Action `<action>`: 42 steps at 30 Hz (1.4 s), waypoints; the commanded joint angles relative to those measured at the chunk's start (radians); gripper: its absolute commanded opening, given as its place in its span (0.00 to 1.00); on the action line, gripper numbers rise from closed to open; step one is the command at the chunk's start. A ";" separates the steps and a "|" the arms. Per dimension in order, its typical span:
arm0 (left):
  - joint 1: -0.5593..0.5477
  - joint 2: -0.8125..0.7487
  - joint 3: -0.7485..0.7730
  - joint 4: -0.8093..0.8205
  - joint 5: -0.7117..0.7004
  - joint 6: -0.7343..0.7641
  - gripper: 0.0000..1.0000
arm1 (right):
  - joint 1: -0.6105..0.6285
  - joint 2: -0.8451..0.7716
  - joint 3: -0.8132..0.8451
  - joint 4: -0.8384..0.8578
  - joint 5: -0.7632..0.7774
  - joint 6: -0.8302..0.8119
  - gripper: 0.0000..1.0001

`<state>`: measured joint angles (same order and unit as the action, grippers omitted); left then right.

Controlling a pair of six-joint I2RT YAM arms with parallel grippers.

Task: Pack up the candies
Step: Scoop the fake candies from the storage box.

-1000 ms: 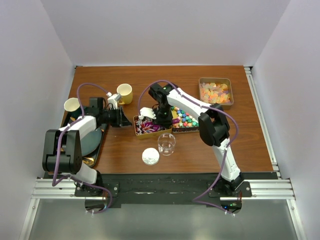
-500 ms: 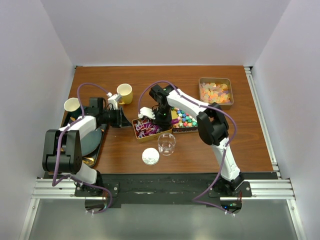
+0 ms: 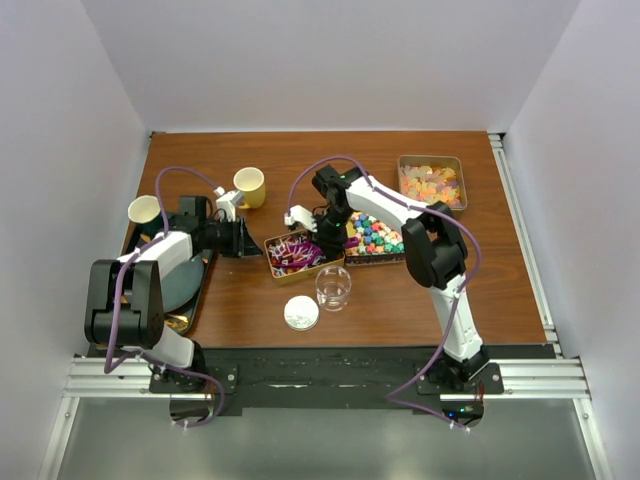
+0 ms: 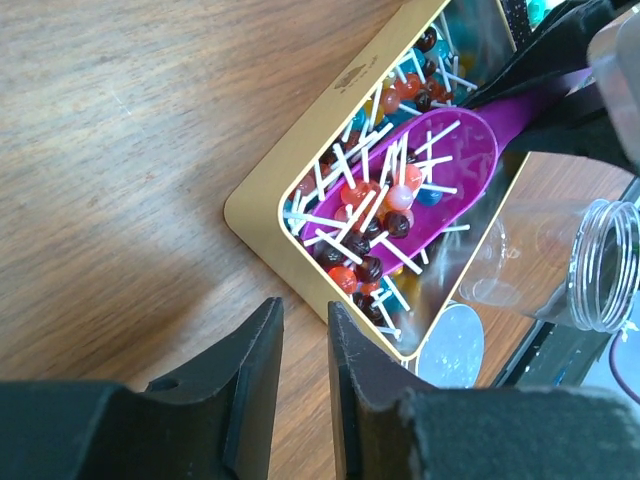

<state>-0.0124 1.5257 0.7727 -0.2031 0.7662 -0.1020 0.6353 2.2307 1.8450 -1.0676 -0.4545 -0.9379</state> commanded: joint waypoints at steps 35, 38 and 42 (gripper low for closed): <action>0.055 0.105 0.244 -0.105 -0.007 0.198 0.37 | -0.194 -0.408 -0.452 0.662 -0.412 0.298 0.00; 0.055 0.083 0.250 -0.149 -0.028 0.245 0.37 | -0.194 -0.437 -0.484 0.721 -0.424 0.304 0.00; 0.060 0.047 0.237 -0.137 -0.027 0.229 0.38 | -0.207 -0.457 -0.396 0.572 -0.426 0.260 0.00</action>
<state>0.0330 1.6344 0.9909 -0.3309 0.7433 0.0921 0.4278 1.8305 1.3781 -0.4854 -0.8036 -0.6914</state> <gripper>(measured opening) 0.375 0.300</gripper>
